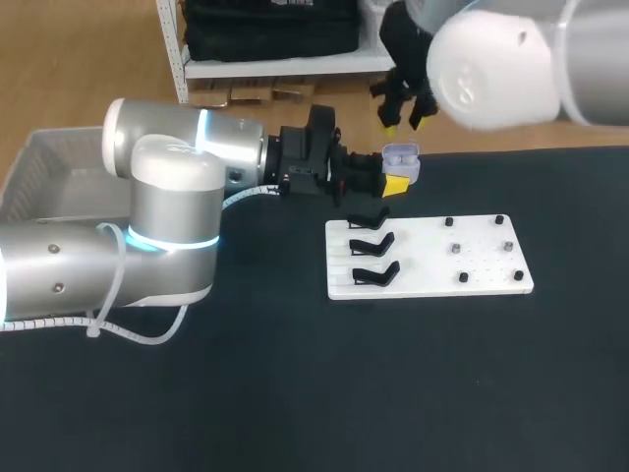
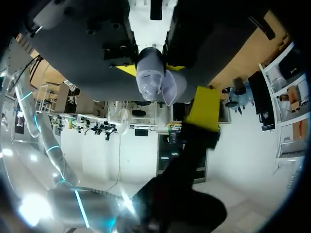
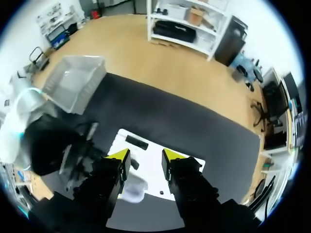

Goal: Pick up each earbud case from the left stands, insert the matching earbuds, close the lid, and place the case in the box.

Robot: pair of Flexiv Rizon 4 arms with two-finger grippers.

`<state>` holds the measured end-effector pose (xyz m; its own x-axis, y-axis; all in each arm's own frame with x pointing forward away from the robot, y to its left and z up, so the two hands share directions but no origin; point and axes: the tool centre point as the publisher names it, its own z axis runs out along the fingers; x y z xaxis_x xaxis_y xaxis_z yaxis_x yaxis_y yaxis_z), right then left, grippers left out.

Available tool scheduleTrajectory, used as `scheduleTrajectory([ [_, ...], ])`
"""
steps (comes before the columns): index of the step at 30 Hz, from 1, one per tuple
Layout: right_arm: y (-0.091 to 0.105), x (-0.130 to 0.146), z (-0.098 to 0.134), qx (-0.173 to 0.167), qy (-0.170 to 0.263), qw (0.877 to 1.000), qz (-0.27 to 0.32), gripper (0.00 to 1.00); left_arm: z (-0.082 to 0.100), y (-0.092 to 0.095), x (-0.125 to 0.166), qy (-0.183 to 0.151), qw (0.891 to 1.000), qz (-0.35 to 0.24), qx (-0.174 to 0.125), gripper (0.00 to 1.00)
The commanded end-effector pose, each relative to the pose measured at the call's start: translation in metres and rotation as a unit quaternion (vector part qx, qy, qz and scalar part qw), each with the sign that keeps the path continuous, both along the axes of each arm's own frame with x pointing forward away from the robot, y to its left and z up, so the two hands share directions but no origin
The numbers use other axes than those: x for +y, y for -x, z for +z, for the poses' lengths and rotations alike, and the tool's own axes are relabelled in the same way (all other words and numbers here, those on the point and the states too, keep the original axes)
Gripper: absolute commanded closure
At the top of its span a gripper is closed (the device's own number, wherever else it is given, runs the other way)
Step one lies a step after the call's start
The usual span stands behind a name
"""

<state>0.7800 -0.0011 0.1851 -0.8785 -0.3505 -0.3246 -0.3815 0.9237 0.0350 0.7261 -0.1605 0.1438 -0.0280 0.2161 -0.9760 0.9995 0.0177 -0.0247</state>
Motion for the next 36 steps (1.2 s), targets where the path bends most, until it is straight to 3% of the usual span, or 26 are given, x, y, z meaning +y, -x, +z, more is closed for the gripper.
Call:
scheduleTrajectory([
  [1, -0.008, -0.002, -0.01, 0.014, 0.001, 1.0, -0.01, 0.6, -0.001, 0.001, 0.0, 0.003, 1.0, 0.001, -0.002, 1.0],
  [16, 0.029, -0.011, -0.004, 0.031, -0.005, 0.999, -0.013, 0.59, -0.001, 0.001, 0.0, 0.003, 1.0, 0.001, -0.002, 1.0],
  [22, 0.035, -0.01, 0.005, 0.022, -0.017, 1.0, -0.011, 0.58, -0.001, 0.001, 0.0, 0.003, 1.0, 0.001, -0.002, 1.0],
  [28, 0.034, -0.021, 0.023, -0.003, -0.058, 0.997, -0.048, 0.58, -0.001, 0.001, 0.0, 0.003, 1.0, 0.001, -0.002, 1.0],
  [30, 0.035, -0.027, 0.029, -0.016, -0.078, 0.994, -0.069, 0.5, -0.001, 0.001, 0.0, 0.003, 1.0, 0.001, -0.002, 1.0],
  [31, 0.036, -0.031, 0.031, -0.02, -0.089, 0.992, -0.083, 0.28, -0.001, 0.001, 0.0, 0.003, 1.0, 0.001, -0.002, 1.0],
  [33, 0.038, -0.041, 0.031, -0.023, -0.108, 0.988, -0.106, 0.13, 0.005, 0.0, 0.011, 0.006, 1.0, 0.006, -0.012, 1.0],
  [34, 0.039, -0.046, 0.03, -0.027, -0.117, 0.986, -0.116, 0.0, 0.009, -0.001, 0.017, 0.008, 1.0, 0.009, -0.018, 1.0],
  [36, 0.039, -0.046, 0.03, -0.027, -0.117, 0.986, -0.116, 0.0, 0.018, -0.001, 0.031, 0.009, 0.999, 0.017, -0.03, 1.0],
])
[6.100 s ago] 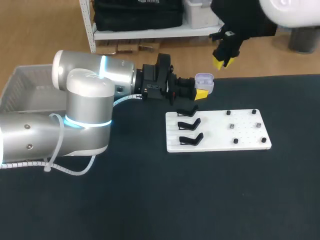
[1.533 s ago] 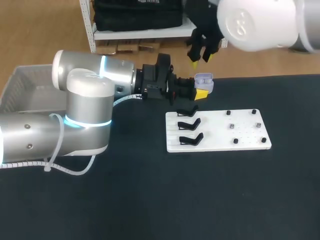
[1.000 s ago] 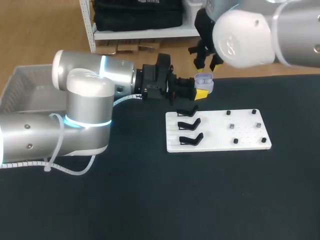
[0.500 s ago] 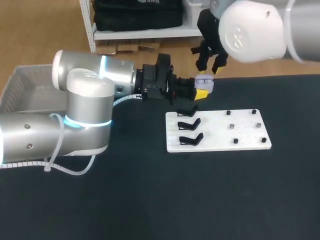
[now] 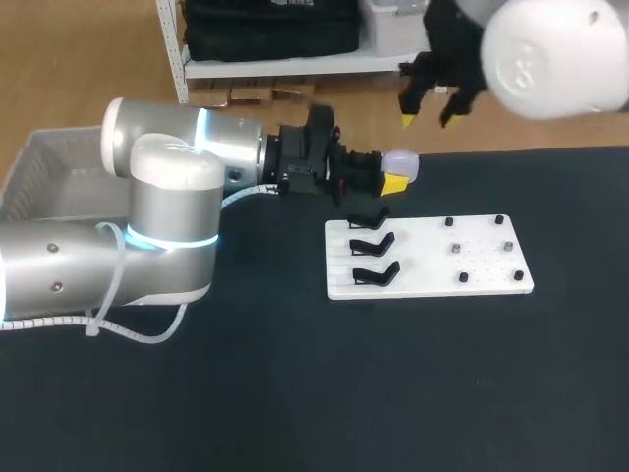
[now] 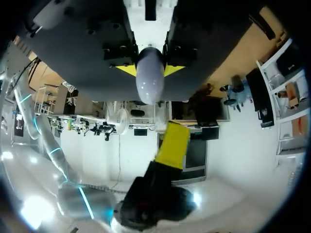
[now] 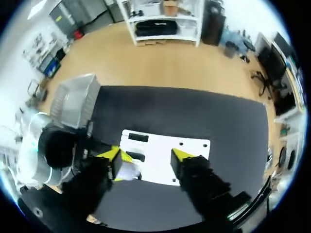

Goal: Pick up each earbud case from the left stands, insert the matching earbuds, close the lid, and place the case in the box.

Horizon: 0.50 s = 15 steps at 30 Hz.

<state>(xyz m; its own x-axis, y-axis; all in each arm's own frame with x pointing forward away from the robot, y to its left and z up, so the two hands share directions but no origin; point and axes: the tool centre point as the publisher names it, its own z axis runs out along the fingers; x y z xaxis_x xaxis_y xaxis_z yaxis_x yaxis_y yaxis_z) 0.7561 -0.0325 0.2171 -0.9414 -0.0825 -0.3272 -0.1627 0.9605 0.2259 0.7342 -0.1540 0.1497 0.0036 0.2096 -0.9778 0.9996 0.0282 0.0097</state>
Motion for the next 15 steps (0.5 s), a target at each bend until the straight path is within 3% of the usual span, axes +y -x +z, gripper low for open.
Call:
scheduleTrajectory([
  [1, 0.015, -0.014, -0.002, -0.049, -0.018, 0.999, -0.01, 0.0, 0.017, 0.008, 0.033, 0.008, 1.0, 0.015, -0.019, 1.0],
  [6, 0.015, -0.014, -0.002, -0.049, -0.018, 0.999, -0.01, 0.0, 0.039, 0.009, 0.086, -0.011, 0.997, 0.046, -0.053, 1.0],
  [15, 0.015, -0.014, -0.002, -0.049, -0.018, 0.999, -0.01, 0.0, 0.057, 0.008, 0.186, -0.037, 0.993, 0.082, -0.075, 1.0],
])
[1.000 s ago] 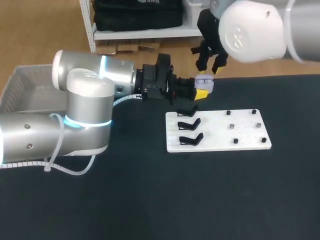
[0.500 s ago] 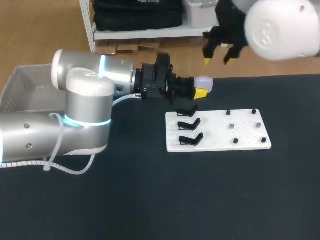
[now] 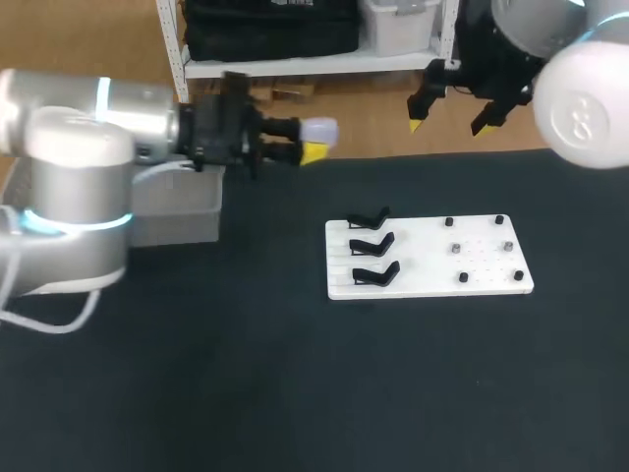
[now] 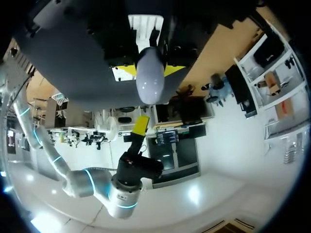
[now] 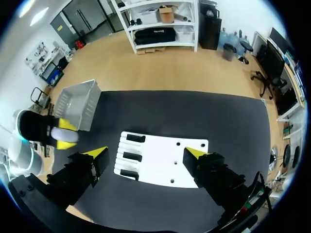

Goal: Pick up each earbud case from the left stands, insert the matching earbuds, close the lid, and place the case in the box.

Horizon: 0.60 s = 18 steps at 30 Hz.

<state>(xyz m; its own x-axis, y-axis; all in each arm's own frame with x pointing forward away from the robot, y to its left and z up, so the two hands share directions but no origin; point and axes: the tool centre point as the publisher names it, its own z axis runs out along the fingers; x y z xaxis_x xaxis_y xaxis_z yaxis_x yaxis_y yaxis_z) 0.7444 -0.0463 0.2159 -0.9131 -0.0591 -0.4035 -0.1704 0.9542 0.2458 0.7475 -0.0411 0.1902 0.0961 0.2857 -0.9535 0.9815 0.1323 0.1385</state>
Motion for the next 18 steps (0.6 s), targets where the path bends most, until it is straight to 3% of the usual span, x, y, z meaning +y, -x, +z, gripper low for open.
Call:
scheduleTrajectory([
  [1, 0.003, 0.0, 0.0, -0.009, 0.0, 1.0, -0.004, 0.0, 0.018, 0.02, 0.085, -0.006, 0.999, 0.027, -0.016, 1.0],
  [7, 0.003, 0.0, 0.0, -0.009, 0.0, 1.0, -0.004, 0.0, 0.028, 0.01, 0.133, -0.032, 0.998, 0.044, -0.011, 1.0],
  [11, 0.003, 0.0, 0.0, -0.009, 0.0, 1.0, -0.004, 0.0, 0.025, 0.001, 0.16, -0.053, 0.997, 0.055, 0.007, 1.0],
  [18, 0.003, 0.0, 0.0, -0.009, 0.0, 1.0, -0.004, 0.0, 0.001, -0.021, 0.2, -0.076, 0.994, 0.068, 0.042, 1.0],
])
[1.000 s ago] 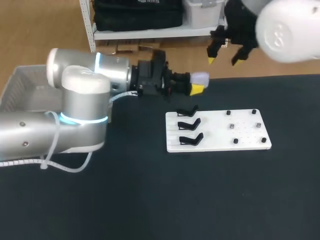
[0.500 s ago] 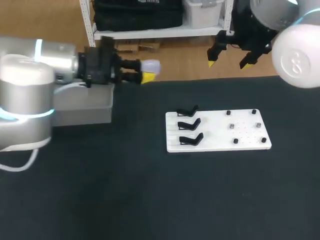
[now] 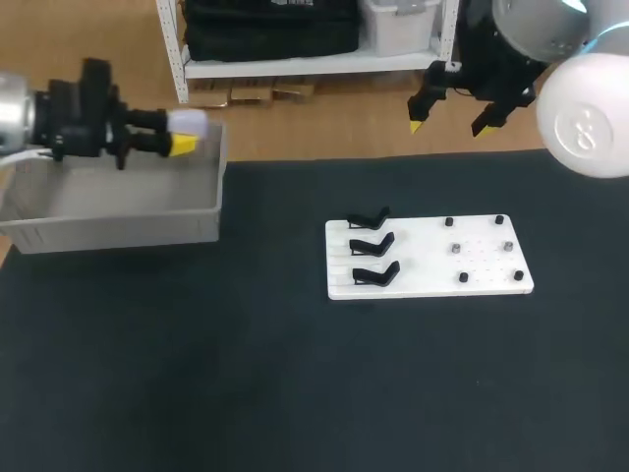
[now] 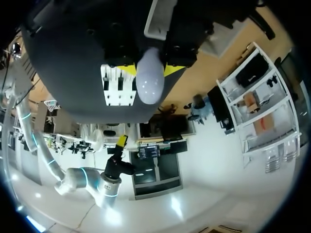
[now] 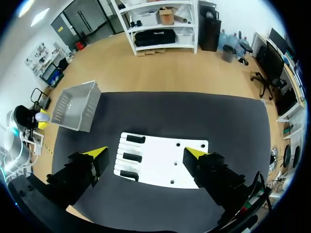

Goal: Pick up each earbud case from the left stands, insert the matching earbuds, close the lid, and place the case in the box.

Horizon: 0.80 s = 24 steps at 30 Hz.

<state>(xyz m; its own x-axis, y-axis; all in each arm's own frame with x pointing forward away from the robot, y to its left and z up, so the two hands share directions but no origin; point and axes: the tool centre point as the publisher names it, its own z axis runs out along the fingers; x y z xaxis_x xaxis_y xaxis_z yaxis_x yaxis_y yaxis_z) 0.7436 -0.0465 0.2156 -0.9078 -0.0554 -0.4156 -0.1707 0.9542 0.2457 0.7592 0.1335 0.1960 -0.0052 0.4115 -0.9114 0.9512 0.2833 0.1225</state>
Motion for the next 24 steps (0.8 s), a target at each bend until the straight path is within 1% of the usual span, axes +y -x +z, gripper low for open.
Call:
scheduleTrajectory([
  [1, 0.002, 0.0, 0.0, -0.003, 0.001, 1.0, -0.002, 0.0, -0.01, -0.012, 0.03, -0.018, 0.999, -0.015, 0.029, 1.0],
  [4, 0.002, 0.0, 0.0, -0.003, 0.001, 1.0, -0.002, 0.0, -0.027, -0.022, 0.043, -0.023, 0.999, -0.009, 0.036, 1.0],
  [5, 0.002, 0.0, 0.0, -0.003, 0.001, 1.0, -0.002, 0.0, -0.035, -0.027, 0.047, -0.027, 0.999, -0.01, 0.039, 1.0],
  [7, 0.002, 0.0, 0.0, -0.003, 0.001, 1.0, -0.002, 0.0, -0.045, -0.032, 0.052, -0.021, 0.999, -0.005, 0.045, 1.0],
  [8, 0.002, 0.0, 0.0, -0.003, 0.001, 1.0, -0.002, 0.0, -0.052, -0.037, 0.054, -0.03, 0.998, -0.005, 0.053, 1.0],
  [9, 0.002, 0.0, 0.0, -0.003, 0.001, 1.0, -0.002, 0.0, -0.059, -0.042, 0.056, -0.046, 0.997, -0.009, 0.06, 1.0],
  [10, 0.002, 0.0, 0.0, -0.003, 0.001, 1.0, -0.002, 0.0, -0.063, -0.045, 0.057, -0.048, 0.997, -0.01, 0.061, 1.0],
  [11, 0.002, 0.0, 0.0, -0.003, 0.001, 1.0, -0.002, 0.0, -0.067, -0.048, 0.059, -0.044, 0.997, -0.012, 0.059, 1.0],
  [12, 0.002, 0.0, 0.0, -0.003, 0.001, 1.0, -0.002, 0.0, -0.074, -0.053, 0.06, -0.04, 0.997, -0.01, 0.067, 1.0],
  [14, 0.002, 0.0, 0.0, -0.003, 0.001, 1.0, -0.002, 0.0, -0.084, -0.061, 0.06, -0.048, 0.996, -0.013, 0.075, 1.0],
  [17, 0.002, 0.0, 0.0, -0.003, 0.001, 1.0, -0.002, 0.0, -0.1, -0.072, 0.063, -0.047, 0.996, -0.011, 0.077, 1.0],
  [18, 0.002, 0.0, 0.0, -0.003, 0.001, 1.0, -0.002, 0.0, -0.107, -0.077, 0.063, -0.052, 0.995, -0.008, 0.088, 1.0],
  [22, 0.002, 0.0, 0.0, -0.003, 0.001, 1.0, -0.002, 0.0, -0.124, -0.086, 0.062, -0.052, 0.994, -0.01, 0.1, 1.0],
  [23, 0.002, 0.0, 0.0, -0.003, 0.001, 1.0, -0.002, 0.0, -0.133, -0.09, 0.064, -0.051, 0.993, -0.013, 0.104, 1.0],
  [24, 0.002, 0.0, 0.0, -0.003, 0.001, 1.0, -0.002, 0.0, -0.137, -0.092, 0.065, -0.051, 0.992, -0.013, 0.111, 1.0],
])
